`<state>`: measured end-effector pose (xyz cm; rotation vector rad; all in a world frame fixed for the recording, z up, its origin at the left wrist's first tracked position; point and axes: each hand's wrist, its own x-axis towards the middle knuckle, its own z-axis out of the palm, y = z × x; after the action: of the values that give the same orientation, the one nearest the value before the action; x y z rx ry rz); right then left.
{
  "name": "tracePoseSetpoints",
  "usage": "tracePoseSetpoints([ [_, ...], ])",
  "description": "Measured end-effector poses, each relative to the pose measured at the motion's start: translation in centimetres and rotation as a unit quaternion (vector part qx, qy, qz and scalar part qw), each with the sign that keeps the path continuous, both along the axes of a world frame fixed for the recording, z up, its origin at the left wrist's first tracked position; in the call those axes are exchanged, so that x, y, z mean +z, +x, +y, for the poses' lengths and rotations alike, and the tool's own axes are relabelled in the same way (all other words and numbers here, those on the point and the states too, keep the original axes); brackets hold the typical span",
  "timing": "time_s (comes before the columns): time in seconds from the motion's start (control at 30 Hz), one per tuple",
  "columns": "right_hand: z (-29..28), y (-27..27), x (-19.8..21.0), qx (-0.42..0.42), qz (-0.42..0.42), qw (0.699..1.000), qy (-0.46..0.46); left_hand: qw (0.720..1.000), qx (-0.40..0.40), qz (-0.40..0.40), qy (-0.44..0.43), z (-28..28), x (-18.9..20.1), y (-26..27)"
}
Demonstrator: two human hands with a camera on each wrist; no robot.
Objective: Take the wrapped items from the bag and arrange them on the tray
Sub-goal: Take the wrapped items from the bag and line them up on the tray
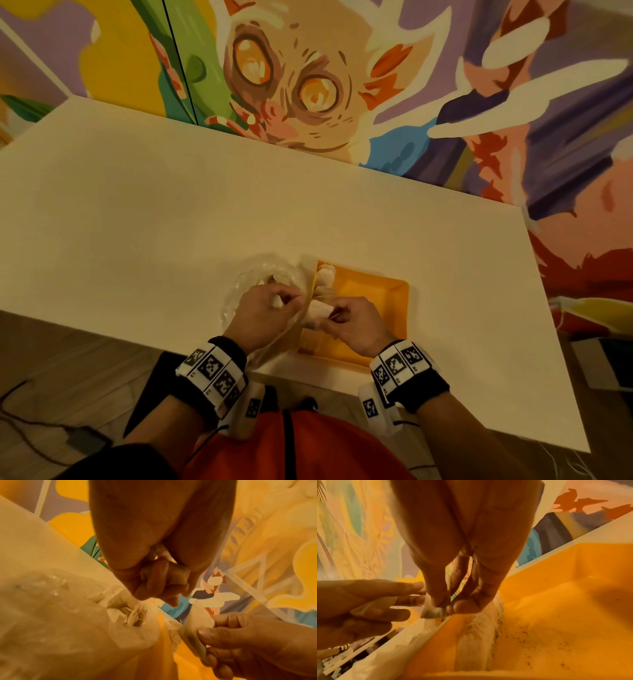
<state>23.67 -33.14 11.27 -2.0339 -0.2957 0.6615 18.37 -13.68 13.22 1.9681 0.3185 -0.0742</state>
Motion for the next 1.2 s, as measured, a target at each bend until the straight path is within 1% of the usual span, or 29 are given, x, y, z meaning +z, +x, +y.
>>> tracePoseSetpoints([
  [0.07, -0.5, 0.2, -0.6, 0.012, 0.011, 0.998, -0.057, 0.994, -0.043, 0.029, 0.100, 0.2, -0.3, 0.0],
  [0.13, -0.7, 0.3, -1.0, 0.040, 0.025, 0.992, -0.121, 0.983, -0.086, 0.060, 0.154, 0.0, -0.5, -0.1],
  [0.23, -0.5, 0.0, -1.4, 0.069, 0.041, 0.981, -0.176, 0.973, -0.116, 0.085, 0.178, -0.5, -0.9, -0.2],
  [0.33, 0.2, -0.3, -1.9, 0.094, 0.033, 0.970, -0.220, 0.967, -0.133, 0.110, 0.188, -1.1, -1.5, -0.4],
  [0.43, 0.9, -0.3, -2.4, 0.090, 0.029, 0.966, -0.240, 0.960, -0.145, 0.131, 0.202, -1.4, -2.1, -0.5],
  [0.57, 1.9, -0.3, -3.2, 0.086, 0.024, 0.955, -0.281, 0.960, -0.142, 0.134, 0.201, -1.6, -2.8, -0.5],
  [0.73, 2.7, -0.4, -3.4, 0.037, 0.038, 0.952, -0.301, 0.963, -0.129, 0.135, 0.195, -1.6, -3.2, -0.5],
  [0.97, 3.3, -0.5, -4.9, -0.040, 0.029, 0.958, -0.283, 0.966, -0.123, 0.129, 0.187, -1.6, -3.6, -0.5],
  [1.13, 3.0, -0.7, -4.7, -0.050, 0.031, 0.962, -0.266, 0.966, -0.129, 0.123, 0.187, -1.6, -3.5, -0.6],
  [1.2, 2.7, -0.8, -4.2, -0.043, 0.034, 0.966, -0.253, 0.971, -0.116, 0.117, 0.175, -1.5, -3.3, -0.7],
])
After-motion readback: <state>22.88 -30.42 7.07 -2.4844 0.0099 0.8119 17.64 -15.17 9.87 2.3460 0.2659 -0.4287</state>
